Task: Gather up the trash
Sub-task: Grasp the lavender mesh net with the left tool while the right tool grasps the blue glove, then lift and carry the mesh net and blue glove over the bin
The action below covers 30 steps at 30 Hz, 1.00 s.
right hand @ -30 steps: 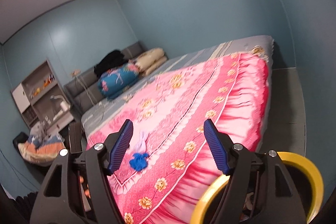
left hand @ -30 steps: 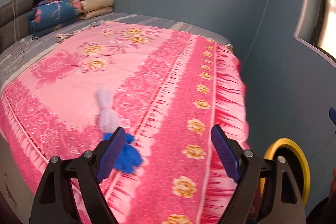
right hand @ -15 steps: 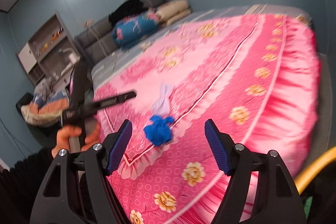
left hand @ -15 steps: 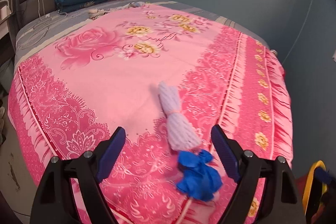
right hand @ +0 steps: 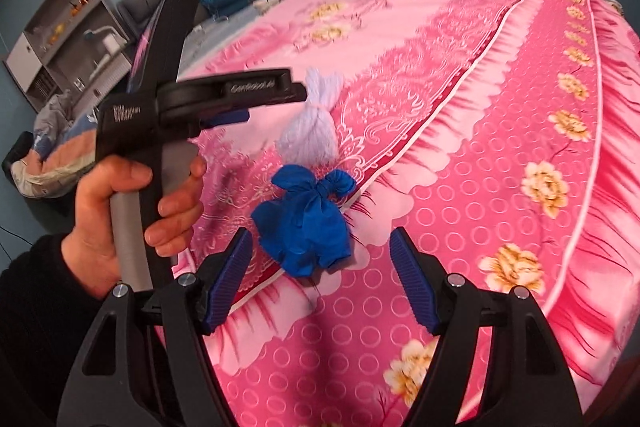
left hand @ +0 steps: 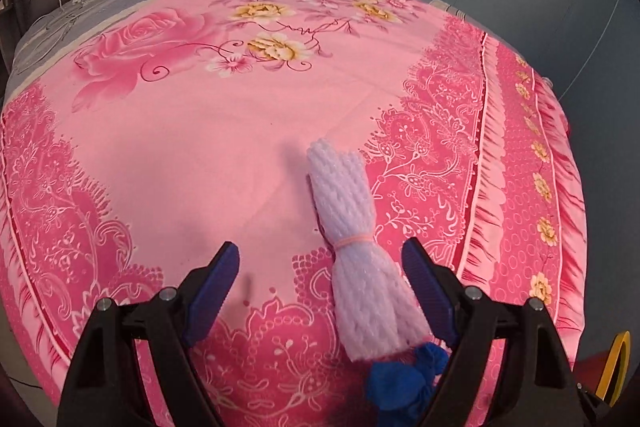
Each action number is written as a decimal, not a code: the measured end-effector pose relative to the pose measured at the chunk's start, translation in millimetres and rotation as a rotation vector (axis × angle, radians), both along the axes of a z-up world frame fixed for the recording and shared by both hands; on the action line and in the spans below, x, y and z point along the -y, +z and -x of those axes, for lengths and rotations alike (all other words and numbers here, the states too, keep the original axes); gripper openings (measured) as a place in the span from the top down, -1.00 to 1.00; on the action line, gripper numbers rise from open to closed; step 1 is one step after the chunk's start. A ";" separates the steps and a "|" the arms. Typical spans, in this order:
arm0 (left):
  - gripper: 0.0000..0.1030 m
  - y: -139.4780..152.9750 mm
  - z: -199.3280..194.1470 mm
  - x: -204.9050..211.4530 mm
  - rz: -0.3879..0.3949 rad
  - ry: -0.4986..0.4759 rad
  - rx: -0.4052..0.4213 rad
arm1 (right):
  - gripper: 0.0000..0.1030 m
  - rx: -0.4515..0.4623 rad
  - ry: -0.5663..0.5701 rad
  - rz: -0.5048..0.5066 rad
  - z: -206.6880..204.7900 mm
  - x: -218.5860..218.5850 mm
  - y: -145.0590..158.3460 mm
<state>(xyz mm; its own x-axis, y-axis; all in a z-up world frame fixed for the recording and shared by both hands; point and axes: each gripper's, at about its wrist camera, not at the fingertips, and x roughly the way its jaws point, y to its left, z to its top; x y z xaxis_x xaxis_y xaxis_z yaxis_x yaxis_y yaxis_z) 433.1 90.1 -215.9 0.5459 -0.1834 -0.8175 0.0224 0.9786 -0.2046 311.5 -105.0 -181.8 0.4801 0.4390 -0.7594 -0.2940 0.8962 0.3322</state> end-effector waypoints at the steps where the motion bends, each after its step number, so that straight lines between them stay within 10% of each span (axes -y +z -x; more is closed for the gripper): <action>1: -0.54 -2.9 -3.7 0.8 0.007 -0.006 -0.011 | -0.33 -0.004 0.002 0.003 -2.2 -1.6 -2.0; 12: 0.41 -32.2 -18.7 12.6 0.120 -0.081 -0.102 | -0.07 -0.045 0.051 0.100 -25.7 -35.2 -29.4; 22: 0.52 -24.1 -12.7 2.7 0.158 -0.072 -0.092 | 0.63 -0.082 0.074 0.123 -34.2 -48.4 -38.4; 30: 0.53 7.1 8.5 -8.4 0.178 -0.051 -0.041 | 0.74 -0.067 0.073 0.092 -18.5 -39.2 -18.1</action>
